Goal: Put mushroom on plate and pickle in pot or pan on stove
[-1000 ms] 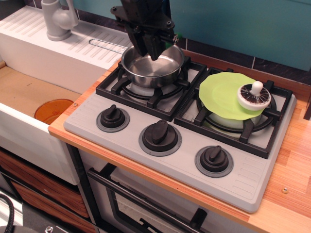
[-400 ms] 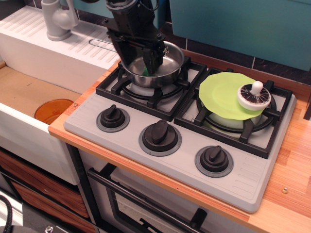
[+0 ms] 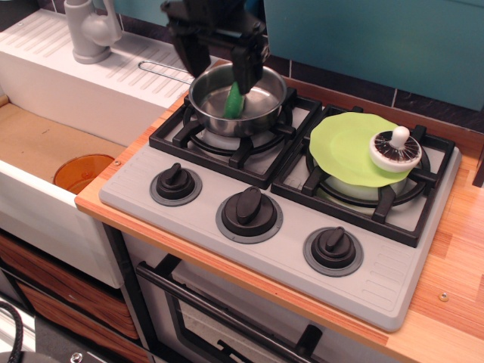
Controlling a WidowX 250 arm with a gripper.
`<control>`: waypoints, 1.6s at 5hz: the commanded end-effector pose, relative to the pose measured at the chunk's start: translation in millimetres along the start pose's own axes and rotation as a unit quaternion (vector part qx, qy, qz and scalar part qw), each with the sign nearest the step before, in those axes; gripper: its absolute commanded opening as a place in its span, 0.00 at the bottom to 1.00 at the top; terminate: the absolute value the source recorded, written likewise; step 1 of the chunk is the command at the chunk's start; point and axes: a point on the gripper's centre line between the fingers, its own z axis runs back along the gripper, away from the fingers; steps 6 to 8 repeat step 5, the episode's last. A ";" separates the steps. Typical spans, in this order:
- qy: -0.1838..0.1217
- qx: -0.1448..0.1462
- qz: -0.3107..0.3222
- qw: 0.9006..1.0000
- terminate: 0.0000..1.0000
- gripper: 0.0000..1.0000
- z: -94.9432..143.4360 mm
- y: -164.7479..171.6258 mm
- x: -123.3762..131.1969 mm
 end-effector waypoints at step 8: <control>-0.014 -0.028 0.037 0.999 1.00 1.00 43.9 -71.2 25.2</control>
